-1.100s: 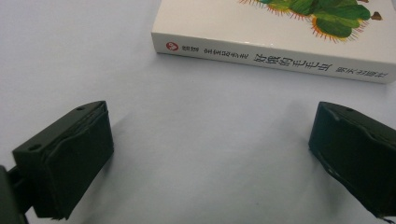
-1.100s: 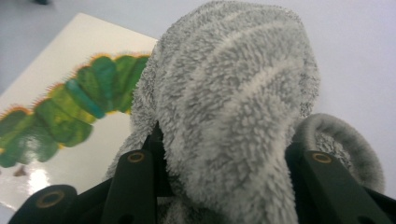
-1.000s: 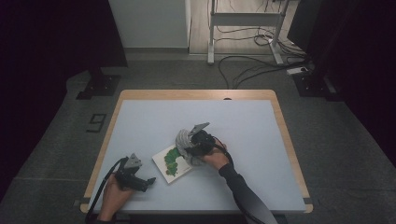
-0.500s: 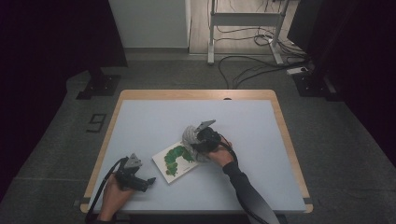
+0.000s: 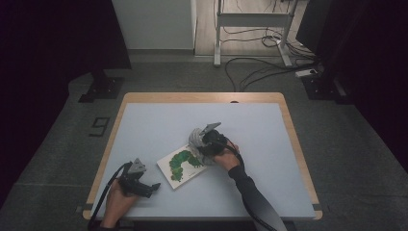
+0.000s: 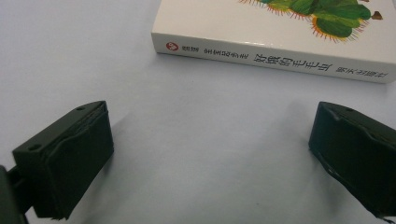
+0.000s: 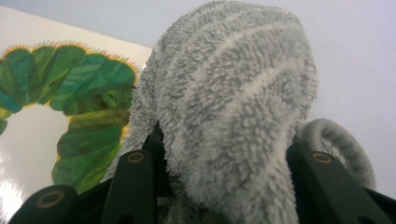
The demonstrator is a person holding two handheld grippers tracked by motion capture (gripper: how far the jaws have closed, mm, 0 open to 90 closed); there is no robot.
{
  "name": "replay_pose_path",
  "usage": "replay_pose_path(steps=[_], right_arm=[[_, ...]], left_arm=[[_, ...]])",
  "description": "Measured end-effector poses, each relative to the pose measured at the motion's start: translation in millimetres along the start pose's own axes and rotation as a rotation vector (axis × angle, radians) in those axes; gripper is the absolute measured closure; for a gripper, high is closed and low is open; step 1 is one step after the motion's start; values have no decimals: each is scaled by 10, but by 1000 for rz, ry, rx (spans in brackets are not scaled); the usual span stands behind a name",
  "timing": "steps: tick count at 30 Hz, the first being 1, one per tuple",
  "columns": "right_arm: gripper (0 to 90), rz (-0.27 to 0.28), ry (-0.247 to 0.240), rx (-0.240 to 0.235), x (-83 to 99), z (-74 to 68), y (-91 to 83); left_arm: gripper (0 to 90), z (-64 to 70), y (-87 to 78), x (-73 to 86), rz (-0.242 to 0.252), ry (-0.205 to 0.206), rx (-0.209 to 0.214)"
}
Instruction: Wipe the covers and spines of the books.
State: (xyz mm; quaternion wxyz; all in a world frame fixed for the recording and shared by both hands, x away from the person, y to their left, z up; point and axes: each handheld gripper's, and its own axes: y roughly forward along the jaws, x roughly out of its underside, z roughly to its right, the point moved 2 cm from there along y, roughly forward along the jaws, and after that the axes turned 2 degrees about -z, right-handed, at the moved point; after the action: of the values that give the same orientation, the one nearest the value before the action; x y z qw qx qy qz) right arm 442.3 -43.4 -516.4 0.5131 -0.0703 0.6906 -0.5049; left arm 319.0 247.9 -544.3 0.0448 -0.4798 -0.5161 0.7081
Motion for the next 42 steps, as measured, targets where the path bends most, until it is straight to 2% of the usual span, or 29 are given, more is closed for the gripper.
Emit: replay_pose_path(steps=[15,23,34,42], right_arm=[[549,-9,13,12,-187,64,151],[549,0,36,-3,-195,89,174],[548,-9,6,15,-221,17,173],[548,-7,-14,-1,-257,-89,189]], left_arm=[[0,2,2,0,3,-3,1],[0,2,2,0,3,-3,2],[0,-1,0,0,-1,1,1],[0,2,2,0,2,-2,0]])
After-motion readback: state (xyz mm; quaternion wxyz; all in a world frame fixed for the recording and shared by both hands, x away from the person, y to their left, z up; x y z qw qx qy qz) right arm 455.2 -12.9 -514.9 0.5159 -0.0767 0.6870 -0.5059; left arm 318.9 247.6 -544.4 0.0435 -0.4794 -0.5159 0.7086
